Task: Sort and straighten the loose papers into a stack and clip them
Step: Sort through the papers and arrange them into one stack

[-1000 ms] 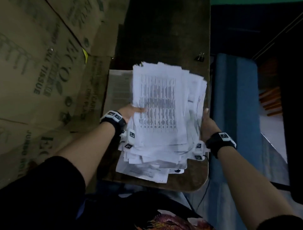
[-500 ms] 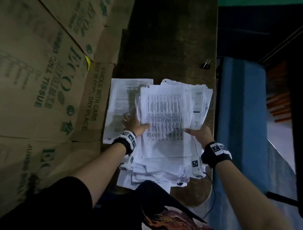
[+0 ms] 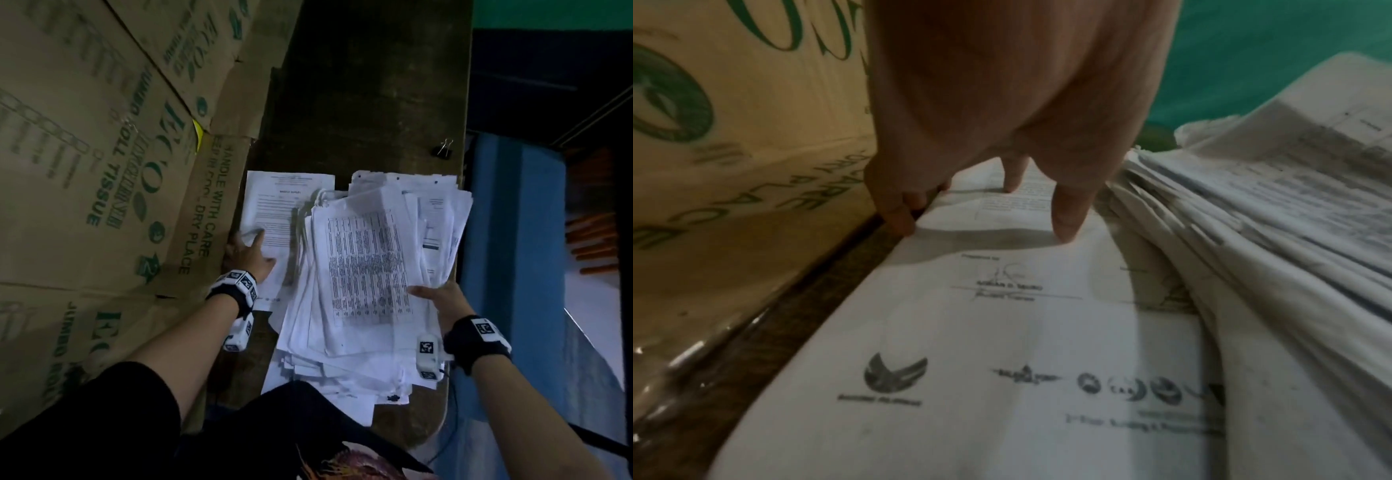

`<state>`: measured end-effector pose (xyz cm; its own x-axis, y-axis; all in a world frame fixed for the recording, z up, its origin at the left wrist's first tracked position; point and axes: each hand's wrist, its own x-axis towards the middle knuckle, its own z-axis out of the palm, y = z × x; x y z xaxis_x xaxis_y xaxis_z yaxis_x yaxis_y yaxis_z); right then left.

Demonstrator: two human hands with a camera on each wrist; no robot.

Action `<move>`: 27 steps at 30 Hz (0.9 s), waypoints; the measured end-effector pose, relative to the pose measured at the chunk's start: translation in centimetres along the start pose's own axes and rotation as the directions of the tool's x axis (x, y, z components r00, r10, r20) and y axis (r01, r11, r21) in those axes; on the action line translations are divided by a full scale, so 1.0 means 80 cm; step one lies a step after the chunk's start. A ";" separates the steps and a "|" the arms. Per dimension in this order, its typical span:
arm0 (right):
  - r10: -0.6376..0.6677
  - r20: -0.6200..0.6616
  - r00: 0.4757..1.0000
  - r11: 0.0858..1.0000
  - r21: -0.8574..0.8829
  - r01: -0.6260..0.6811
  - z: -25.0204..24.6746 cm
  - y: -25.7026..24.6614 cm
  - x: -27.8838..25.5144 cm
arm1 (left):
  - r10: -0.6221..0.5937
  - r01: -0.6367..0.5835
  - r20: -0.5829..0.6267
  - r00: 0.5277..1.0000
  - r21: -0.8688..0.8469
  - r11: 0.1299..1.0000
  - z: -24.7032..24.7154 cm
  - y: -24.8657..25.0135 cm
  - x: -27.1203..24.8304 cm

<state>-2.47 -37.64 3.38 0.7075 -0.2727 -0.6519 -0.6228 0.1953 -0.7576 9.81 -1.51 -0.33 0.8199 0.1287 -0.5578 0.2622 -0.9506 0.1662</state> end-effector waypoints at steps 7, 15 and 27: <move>-0.078 -0.031 0.996 0.997 0.009 0.078 -0.025 -0.006 -0.021 | -0.068 0.064 -0.015 0.998 -0.210 0.976 -0.005 -0.001 0.000; -0.226 0.113 0.968 0.972 0.085 0.217 -0.019 -0.055 -0.038 | -0.022 0.039 0.036 0.999 -0.611 0.791 0.001 0.019 -0.028; 0.065 -0.006 0.998 0.911 -0.407 -0.061 0.095 -0.033 0.071 | 0.120 0.302 0.319 0.940 -0.943 0.138 0.008 -0.002 -0.038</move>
<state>5.74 -32.52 1.41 0.6639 -0.2648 -0.6993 -0.7469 -0.1888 -0.6376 6.90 -1.91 0.81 0.6401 -0.0828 -0.7638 0.7640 0.1741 0.6213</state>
